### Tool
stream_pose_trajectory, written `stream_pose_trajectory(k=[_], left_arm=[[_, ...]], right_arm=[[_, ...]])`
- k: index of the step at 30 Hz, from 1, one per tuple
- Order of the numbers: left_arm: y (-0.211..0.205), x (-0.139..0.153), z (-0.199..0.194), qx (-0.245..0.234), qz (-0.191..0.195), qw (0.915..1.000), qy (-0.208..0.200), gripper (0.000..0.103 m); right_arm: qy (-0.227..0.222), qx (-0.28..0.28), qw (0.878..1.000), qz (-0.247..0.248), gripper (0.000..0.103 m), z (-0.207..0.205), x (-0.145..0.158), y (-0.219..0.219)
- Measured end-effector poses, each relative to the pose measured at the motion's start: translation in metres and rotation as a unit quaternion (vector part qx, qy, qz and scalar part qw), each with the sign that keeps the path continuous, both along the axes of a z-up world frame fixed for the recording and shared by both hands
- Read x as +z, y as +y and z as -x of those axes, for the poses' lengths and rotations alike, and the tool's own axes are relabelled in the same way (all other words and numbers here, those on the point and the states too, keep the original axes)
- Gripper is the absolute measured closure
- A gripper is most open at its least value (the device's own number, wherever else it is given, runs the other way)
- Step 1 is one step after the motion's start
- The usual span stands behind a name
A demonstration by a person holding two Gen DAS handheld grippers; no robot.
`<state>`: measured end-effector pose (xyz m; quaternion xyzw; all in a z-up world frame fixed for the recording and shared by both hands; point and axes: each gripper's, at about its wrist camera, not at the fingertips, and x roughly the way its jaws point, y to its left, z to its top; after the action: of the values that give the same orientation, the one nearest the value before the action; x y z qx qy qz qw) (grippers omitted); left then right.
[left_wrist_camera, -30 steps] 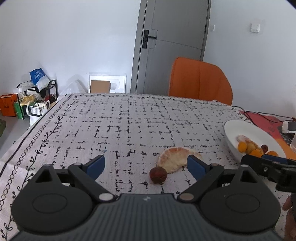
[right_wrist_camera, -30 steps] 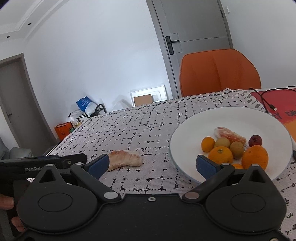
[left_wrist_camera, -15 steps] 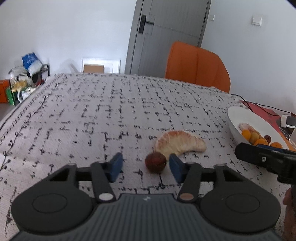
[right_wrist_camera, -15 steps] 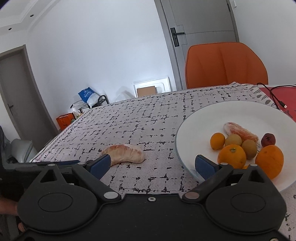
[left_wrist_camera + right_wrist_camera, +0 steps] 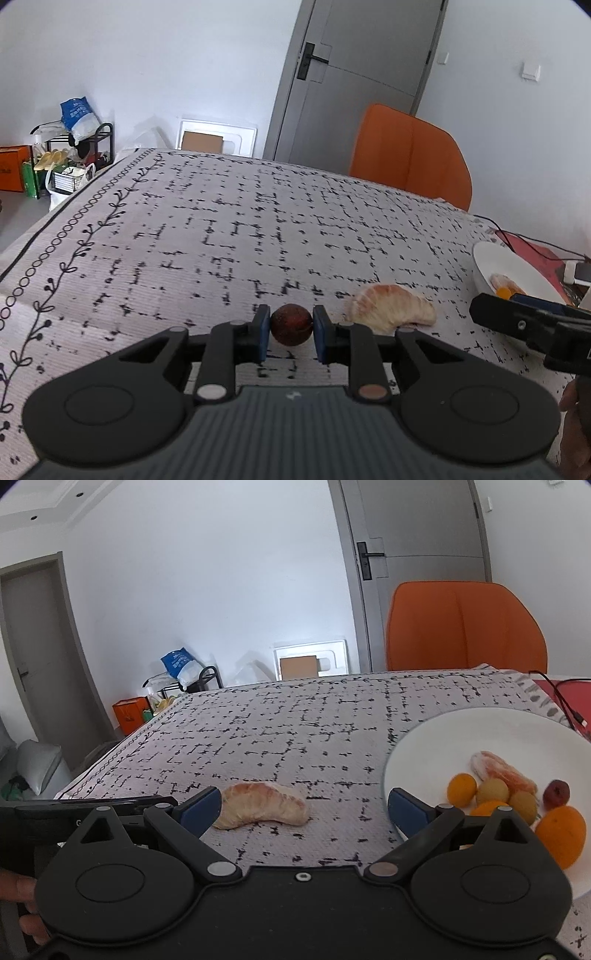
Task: Organize fruits
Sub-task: 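Grasp a dark red plum with the left gripper while the right gripper approaches the pomelo segment, then grasp the peeled pomelo segment with the right gripper and lift it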
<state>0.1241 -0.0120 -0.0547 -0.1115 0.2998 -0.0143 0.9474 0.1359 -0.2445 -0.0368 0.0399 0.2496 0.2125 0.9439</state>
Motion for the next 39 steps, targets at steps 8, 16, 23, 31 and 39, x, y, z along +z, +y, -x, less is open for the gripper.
stream_pose_trajectory(k=[8,16,23,31,39], left_arm=[[0.017,-0.001,0.004,0.011,0.008,0.9999,0.003,0.08],[0.035,-0.005,0.005,0.027,0.023,0.9994,0.003,0.08],[0.042,-0.005,0.007,0.039,0.034,0.9987,-0.006,0.08],[0.049,-0.007,0.009,0.046,0.047,0.9977,-0.014,0.08],[0.052,-0.006,0.011,0.048,0.053,0.9973,-0.017,0.08]], right_arm=[[0.012,0.025,0.999,0.019,0.006,-0.008,-0.003,0.027],[0.038,0.031,0.998,0.041,0.004,-0.017,-0.015,0.051],[0.061,0.036,0.996,0.061,0.0,-0.027,-0.025,0.069],[0.058,0.035,0.992,0.103,0.0,-0.034,-0.029,0.089],[0.041,0.035,0.992,0.118,0.018,-0.031,-0.028,0.089]])
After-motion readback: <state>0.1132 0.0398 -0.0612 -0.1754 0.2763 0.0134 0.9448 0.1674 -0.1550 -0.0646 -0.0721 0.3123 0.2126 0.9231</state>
